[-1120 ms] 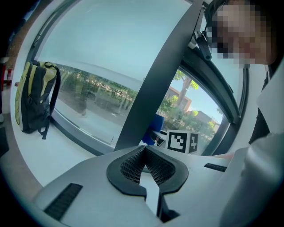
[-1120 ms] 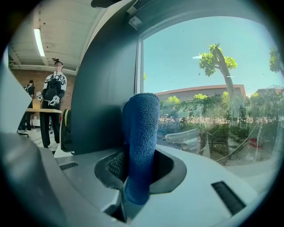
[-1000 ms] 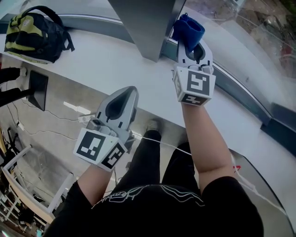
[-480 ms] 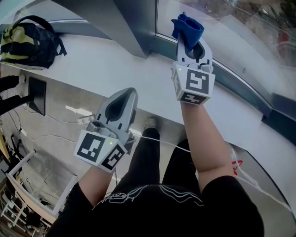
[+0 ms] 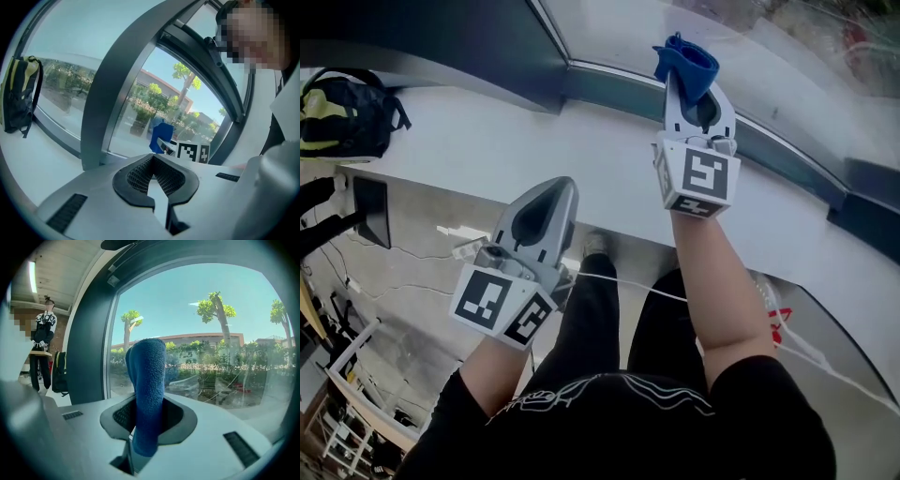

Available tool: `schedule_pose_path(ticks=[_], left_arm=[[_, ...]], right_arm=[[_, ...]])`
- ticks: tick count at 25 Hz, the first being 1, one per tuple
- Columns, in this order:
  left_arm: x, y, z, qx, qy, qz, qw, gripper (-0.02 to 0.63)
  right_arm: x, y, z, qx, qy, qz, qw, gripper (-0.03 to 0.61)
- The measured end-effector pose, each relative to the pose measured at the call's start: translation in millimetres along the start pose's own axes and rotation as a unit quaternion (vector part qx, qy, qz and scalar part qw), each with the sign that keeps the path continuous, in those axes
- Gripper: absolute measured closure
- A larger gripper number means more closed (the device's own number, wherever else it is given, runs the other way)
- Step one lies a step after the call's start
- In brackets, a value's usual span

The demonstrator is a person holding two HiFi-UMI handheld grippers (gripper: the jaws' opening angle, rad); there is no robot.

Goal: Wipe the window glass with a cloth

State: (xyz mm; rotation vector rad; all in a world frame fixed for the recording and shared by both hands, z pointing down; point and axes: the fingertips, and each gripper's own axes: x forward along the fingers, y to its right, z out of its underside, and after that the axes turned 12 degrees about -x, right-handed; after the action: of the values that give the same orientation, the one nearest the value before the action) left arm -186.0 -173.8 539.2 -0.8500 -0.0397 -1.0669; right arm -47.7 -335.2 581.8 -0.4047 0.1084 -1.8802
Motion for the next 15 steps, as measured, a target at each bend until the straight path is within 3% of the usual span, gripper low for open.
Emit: schedule_pose_path(ticks=[5,15], left_arm=[[21.4,29.5,19.2,0.008,-0.017,0.013,0.9997,0.607],[61.5,102.4,46.6,0.025,-0.040,0.039,0.9981,0.607]], right_arm=[[-19.2,39.9,11.8,0.023,-0.002,0.023,0.999,0.499],[-61.7,121.9,51.1,0.000,-0.011,0.040,0.999,0.499]])
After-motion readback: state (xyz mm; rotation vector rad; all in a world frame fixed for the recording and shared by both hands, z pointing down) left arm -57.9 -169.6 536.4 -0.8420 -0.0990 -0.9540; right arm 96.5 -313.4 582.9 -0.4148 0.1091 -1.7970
